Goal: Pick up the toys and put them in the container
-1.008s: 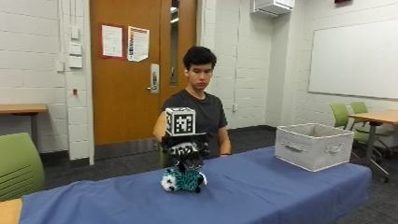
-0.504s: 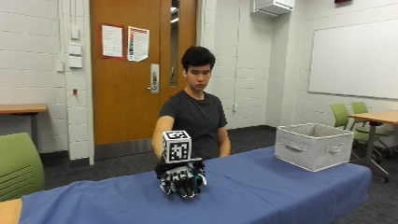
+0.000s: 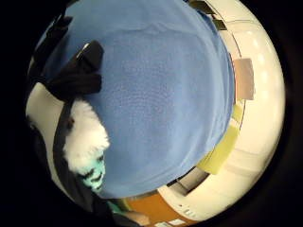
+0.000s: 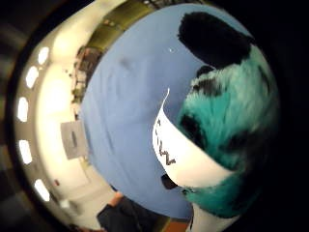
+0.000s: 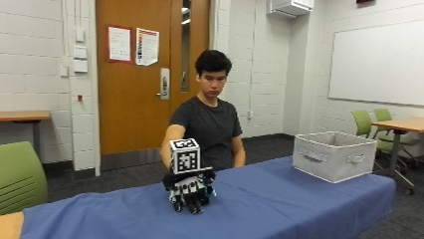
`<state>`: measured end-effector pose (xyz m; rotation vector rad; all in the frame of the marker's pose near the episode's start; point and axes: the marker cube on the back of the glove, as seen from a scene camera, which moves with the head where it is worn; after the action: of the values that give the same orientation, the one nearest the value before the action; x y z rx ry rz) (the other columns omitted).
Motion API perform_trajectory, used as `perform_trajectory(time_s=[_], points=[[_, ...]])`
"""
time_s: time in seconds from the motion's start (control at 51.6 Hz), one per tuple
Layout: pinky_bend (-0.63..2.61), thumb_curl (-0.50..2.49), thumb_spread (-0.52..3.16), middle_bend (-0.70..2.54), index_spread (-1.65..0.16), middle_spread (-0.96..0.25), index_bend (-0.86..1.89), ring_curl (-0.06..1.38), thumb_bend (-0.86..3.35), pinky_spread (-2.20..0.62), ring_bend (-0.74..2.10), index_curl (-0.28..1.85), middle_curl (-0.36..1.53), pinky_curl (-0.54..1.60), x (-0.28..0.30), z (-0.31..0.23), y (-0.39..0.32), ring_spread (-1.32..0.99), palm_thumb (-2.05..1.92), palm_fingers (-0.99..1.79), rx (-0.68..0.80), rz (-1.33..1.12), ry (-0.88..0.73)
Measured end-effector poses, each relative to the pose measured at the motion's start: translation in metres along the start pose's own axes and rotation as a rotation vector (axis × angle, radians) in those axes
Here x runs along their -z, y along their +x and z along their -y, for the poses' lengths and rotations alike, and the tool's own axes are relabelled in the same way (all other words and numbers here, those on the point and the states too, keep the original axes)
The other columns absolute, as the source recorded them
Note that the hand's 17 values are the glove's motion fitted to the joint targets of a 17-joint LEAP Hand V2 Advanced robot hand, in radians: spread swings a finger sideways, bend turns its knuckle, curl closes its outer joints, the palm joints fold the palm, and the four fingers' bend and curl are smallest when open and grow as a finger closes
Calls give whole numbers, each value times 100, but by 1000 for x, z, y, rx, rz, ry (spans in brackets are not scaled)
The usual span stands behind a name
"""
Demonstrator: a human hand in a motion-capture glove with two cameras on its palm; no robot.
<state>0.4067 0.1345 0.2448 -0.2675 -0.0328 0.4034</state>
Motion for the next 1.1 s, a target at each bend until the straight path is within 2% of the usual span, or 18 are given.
perform_trajectory(time_s=[0.097, 0.349, 0.465, 0.581, 0.64, 0.814, 1.105], points=[[71, 32, 125, 19, -35, -18, 68, 22, 18, -8, 29, 70, 35, 33, 1, -3, -3, -46, 41, 50, 9, -23, 8], [72, 44, 128, 32, -34, -24, 43, 31, 27, -22, 61, 73, 40, 33, 20, -8, -6, -54, 62, 73, 46, -64, 99], [78, 50, 117, 44, -34, -32, 17, 37, 24, -37, 82, 69, 44, 33, 21, -6, -5, -52, 64, 110, 43, -128, 19], [76, 56, 107, 56, -34, -37, 10, 45, 22, -43, 101, 70, 49, 36, 21, -3, -3, -48, 67, 117, 29, -139, -27], [75, 59, 101, 75, -34, -38, 9, 49, 20, -44, 110, 70, 56, 36, 24, -3, -4, -45, 67, 129, 21, -124, -40], [80, 67, 91, 93, -35, -38, 13, 53, 17, -46, 124, 75, 64, 39, 56, -2, -18, -40, 67, 122, 24, -115, -17], [86, 78, 83, 104, -37, -36, 14, 54, 15, -46, 132, 85, 69, 42, 159, -2, -68, -37, 68, 116, 82, -100, 105]])
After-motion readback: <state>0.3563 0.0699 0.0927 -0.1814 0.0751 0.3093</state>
